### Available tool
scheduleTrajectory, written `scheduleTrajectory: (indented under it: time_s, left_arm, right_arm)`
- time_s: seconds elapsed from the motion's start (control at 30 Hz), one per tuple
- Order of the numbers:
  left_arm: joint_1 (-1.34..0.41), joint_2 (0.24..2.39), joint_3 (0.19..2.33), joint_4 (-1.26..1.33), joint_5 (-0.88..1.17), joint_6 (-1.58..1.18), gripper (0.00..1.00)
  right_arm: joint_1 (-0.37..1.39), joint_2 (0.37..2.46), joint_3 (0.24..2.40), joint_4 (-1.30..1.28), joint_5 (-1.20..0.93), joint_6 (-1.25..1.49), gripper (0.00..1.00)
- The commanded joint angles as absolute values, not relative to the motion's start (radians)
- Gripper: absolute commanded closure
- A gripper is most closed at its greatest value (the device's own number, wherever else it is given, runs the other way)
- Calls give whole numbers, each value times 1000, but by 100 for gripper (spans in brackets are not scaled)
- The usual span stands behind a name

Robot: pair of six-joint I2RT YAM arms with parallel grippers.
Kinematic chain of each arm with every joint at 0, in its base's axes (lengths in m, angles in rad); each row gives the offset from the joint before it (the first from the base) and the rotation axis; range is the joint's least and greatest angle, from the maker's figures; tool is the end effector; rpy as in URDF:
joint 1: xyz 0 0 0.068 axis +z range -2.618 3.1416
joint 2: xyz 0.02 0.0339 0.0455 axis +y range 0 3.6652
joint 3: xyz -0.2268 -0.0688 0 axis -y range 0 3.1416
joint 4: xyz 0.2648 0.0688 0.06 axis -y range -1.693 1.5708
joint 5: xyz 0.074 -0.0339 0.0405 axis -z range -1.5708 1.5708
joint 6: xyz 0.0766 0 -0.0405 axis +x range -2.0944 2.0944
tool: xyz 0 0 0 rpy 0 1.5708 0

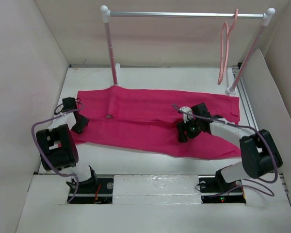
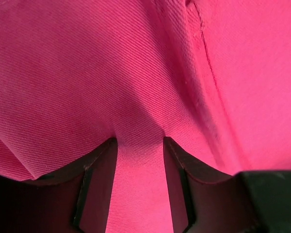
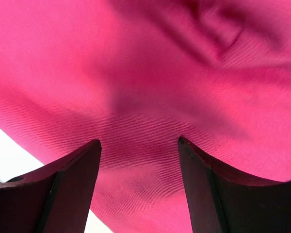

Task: Place the trousers on the hanger
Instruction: Fold the trousers

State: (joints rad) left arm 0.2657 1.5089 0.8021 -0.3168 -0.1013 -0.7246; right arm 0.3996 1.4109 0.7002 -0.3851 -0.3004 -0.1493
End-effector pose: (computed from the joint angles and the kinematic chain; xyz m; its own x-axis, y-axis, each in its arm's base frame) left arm 0.3110 0.0927 0.0853 -0.4102 -0.7950 -0.4468 -0.7798 0.5598 -0.2802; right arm 0.2593 0.1341 0.0793 -0.7363 -0.4652 -0.4914 -0.6126 0.7666 0.1922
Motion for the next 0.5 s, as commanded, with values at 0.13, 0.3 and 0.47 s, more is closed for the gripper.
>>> scheduleTrajectory:
  time_s: [0.13,0.3,0.47]
  left_arm:
    - [232,1632,980,-274,-87,-756,61]
    - [232,1430,971,-339,-149,-709,53]
    - [275,1103,815,-411,-259,-713,50]
  right_arm:
    - [267,1677,862,-193,-342,-130,30]
    - [291,1530,879,-278,-380,-137,27]
    - [362,1359,844,-344,-380,-117,24]
